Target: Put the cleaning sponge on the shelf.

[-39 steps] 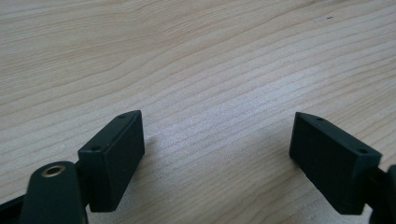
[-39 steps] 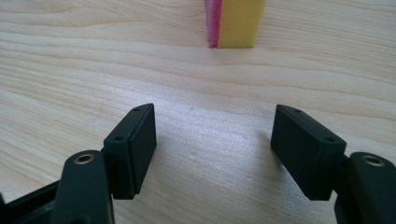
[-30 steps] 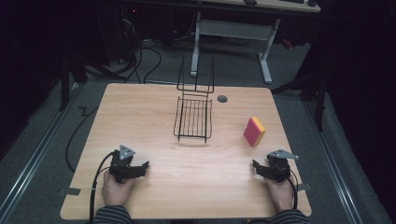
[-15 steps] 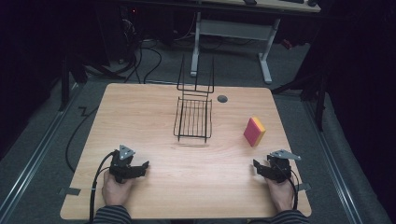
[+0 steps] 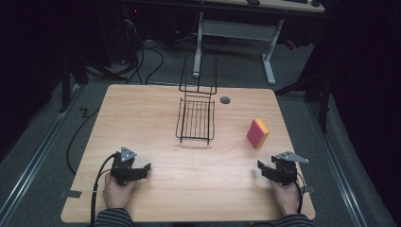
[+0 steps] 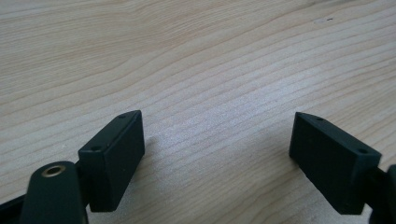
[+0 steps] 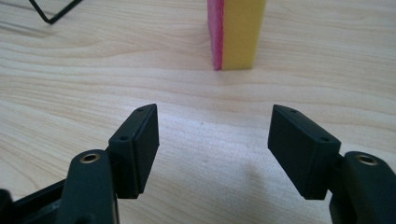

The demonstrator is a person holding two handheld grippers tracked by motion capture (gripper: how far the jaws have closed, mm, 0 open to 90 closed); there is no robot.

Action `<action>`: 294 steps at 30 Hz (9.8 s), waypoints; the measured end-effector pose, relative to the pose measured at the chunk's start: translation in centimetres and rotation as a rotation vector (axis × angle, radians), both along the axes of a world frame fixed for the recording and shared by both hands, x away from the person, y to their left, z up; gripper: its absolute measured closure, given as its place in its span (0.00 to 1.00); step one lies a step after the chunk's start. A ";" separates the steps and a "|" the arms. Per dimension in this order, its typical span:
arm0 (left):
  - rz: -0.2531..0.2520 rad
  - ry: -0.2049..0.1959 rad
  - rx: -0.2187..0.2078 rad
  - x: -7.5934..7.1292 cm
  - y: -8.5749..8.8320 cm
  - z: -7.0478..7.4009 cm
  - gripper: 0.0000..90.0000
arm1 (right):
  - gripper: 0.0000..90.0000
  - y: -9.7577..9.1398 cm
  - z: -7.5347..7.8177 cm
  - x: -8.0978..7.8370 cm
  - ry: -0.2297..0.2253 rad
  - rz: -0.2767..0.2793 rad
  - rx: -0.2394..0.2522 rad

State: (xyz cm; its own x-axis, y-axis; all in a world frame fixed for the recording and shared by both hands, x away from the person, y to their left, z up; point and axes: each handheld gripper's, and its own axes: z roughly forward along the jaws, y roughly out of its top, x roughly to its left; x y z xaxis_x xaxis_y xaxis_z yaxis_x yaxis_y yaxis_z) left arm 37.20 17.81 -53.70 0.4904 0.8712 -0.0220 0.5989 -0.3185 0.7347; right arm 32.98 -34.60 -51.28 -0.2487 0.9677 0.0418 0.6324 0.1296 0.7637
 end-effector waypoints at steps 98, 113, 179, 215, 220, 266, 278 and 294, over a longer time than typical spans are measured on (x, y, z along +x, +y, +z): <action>0.000 -0.002 0.004 0.0 -0.1 0.0 0.21 | 0.52 0.7 1.8 9.2 -0.051 -0.050 0.043; 0.000 -0.001 0.004 0.0 -0.1 0.0 0.21 | 0.67 0.6 1.7 8.8 -0.068 -0.049 0.011; -0.001 -0.001 0.004 0.0 0.0 0.0 0.21 | 0.68 4.5 7.7 4.9 -0.177 0.194 0.112; -0.001 -0.001 0.002 0.0 0.0 0.0 0.21 | 0.68 10.0 9.5 6.5 -0.173 0.329 0.076; -0.001 -0.001 0.003 0.0 0.0 0.0 0.21 | 0.68 10.6 9.5 6.8 -0.169 0.339 0.075; -0.001 -0.002 0.005 0.0 0.0 0.0 0.21 | 0.68 15.7 10.4 10.6 -0.159 0.373 0.047; 0.000 -0.002 0.005 0.0 0.0 0.0 0.21 | 0.68 17.1 9.8 12.0 -0.150 0.378 0.038; 0.000 -0.002 0.004 0.0 0.0 0.0 0.21 | 0.68 18.4 7.4 13.6 -0.107 0.382 -0.020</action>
